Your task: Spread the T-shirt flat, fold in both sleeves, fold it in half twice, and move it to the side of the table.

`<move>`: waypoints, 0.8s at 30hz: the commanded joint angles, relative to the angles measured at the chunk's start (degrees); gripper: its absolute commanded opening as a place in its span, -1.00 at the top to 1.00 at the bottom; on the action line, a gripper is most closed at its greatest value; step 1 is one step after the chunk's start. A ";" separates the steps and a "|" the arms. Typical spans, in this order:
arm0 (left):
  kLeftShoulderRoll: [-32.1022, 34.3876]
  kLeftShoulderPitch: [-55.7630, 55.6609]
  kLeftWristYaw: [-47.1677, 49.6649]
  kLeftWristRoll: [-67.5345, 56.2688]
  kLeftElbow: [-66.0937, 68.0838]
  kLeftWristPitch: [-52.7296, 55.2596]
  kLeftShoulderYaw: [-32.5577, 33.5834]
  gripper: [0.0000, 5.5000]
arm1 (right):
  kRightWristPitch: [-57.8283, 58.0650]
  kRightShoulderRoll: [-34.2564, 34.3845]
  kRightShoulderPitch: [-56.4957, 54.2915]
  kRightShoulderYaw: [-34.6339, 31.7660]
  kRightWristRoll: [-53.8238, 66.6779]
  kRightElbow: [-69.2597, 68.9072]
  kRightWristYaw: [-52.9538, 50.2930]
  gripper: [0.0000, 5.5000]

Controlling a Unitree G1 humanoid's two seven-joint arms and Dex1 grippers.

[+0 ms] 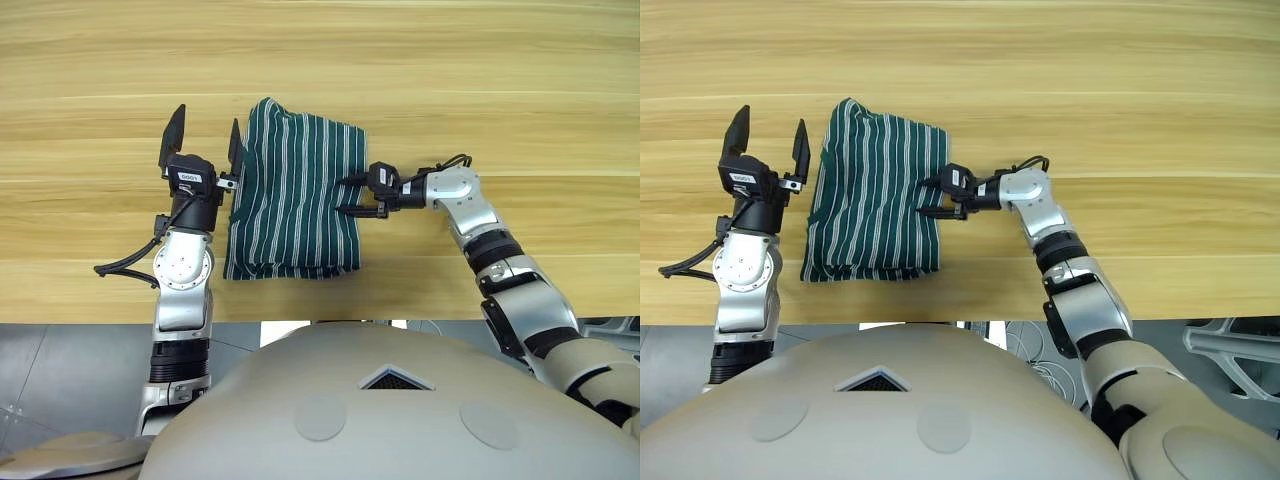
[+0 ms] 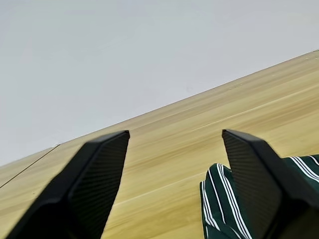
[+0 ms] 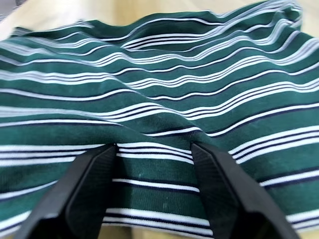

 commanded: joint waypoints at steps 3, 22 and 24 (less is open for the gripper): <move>1.09 -0.68 -1.12 -0.43 0.08 -0.05 0.71 -0.22 | -1.36 -1.56 -4.70 -0.86 -2.78 9.22 -2.93 0.00; 34.70 0.78 -39.95 -9.45 35.56 -27.27 6.31 -0.40 | -24.61 -18.00 17.04 -3.64 -0.32 -24.45 9.47 -0.14; 37.05 -0.15 -40.73 -6.09 35.25 -30.10 5.07 -0.52 | -26.79 -16.84 17.45 -2.40 -2.80 -24.76 6.22 -0.27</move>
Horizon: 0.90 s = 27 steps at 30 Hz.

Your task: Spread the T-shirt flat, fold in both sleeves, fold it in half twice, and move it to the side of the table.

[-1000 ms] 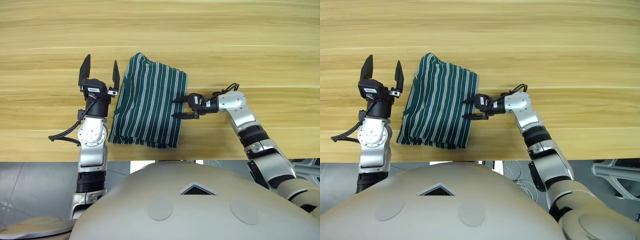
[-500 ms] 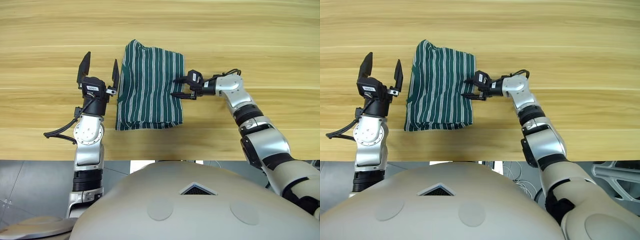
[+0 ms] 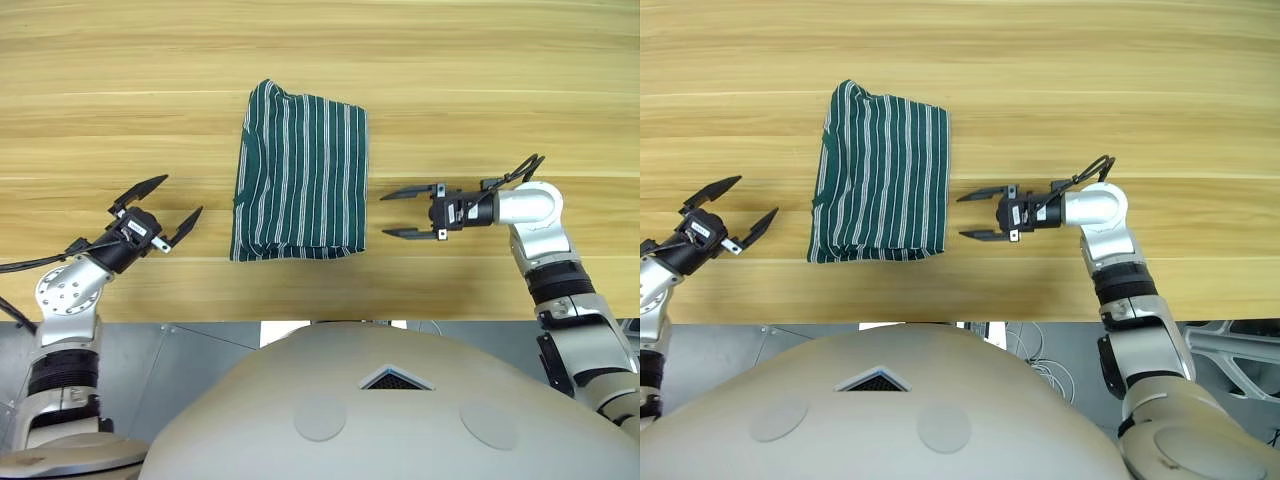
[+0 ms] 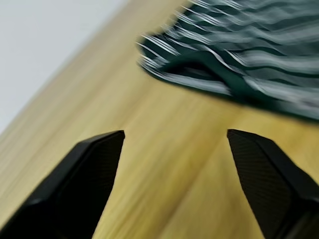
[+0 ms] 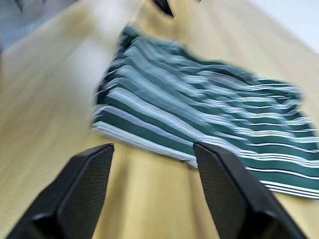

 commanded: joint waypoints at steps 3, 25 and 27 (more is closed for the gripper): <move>5.98 -5.70 0.29 14.90 -0.51 -5.18 -4.82 -0.52 | -5.77 1.36 -0.08 2.87 -8.00 0.36 -9.46 -0.28; 6.47 -13.50 10.05 36.78 -4.75 -14.27 -23.32 -0.53 | -6.95 0.73 -2.96 11.99 -19.97 2.48 -26.09 -0.10; 5.34 -15.09 12.23 39.16 -2.27 -14.38 -24.91 -0.53 | -7.12 0.71 -3.43 12.49 -19.29 3.07 -25.91 0.06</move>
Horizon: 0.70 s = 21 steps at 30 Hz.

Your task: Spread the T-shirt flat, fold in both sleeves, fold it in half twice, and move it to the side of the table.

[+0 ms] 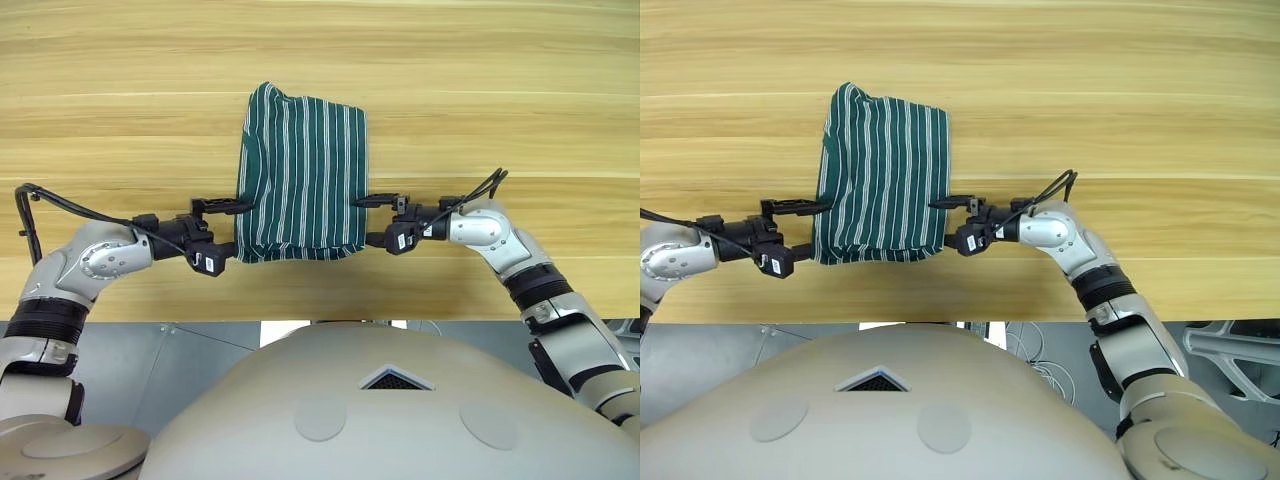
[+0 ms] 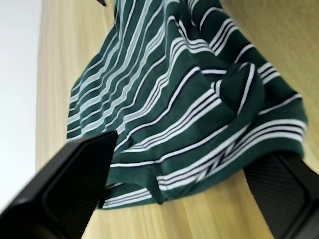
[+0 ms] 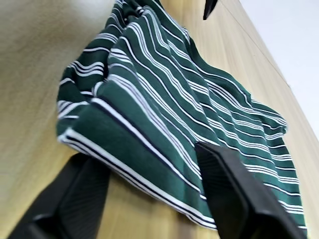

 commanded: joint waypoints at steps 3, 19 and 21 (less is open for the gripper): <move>-2.68 -2.99 4.16 8.48 8.78 0.57 -5.79 -0.31 | 0.23 -0.83 -1.61 1.93 0.86 2.38 1.50 0.31; -0.50 -3.93 1.10 -3.13 12.96 -3.24 -13.37 0.70 | -1.40 -0.75 -4.68 1.62 3.92 6.93 1.90 0.95; -0.50 -3.88 1.29 -3.36 12.43 -3.26 -13.32 0.84 | -1.48 -0.69 -5.07 1.56 4.66 7.66 2.27 0.95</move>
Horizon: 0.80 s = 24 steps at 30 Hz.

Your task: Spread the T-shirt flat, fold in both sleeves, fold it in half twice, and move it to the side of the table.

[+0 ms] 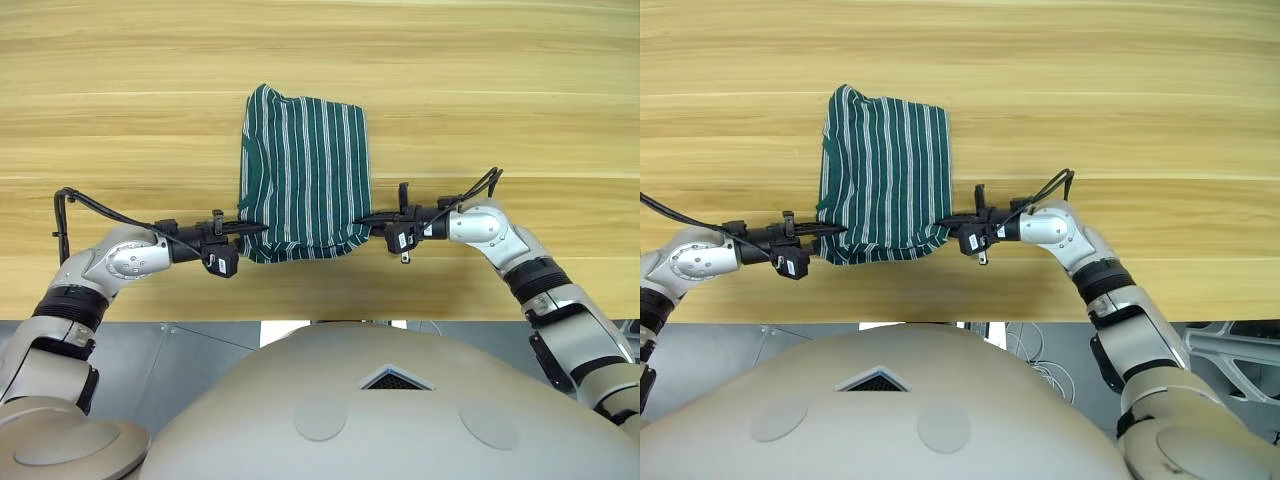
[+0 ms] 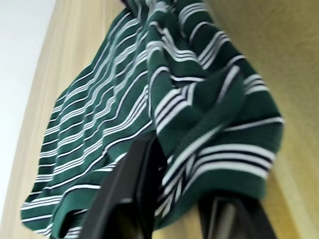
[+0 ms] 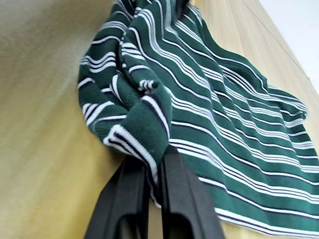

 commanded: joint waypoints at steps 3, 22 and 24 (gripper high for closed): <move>0.70 1.20 -1.99 2.02 0.90 1.18 -1.48 1.00 | -0.31 -0.19 -1.64 -0.29 3.28 1.84 2.13 0.95; 8.39 17.00 -20.24 -49.68 -29.03 18.21 0.47 1.00 | 24.51 -16.95 7.56 -3.79 40.82 -25.65 37.14 0.95; 7.13 17.04 -21.94 -51.09 -30.24 22.23 1.36 1.00 | 26.41 -16.32 6.46 -4.69 39.95 -25.61 37.27 0.95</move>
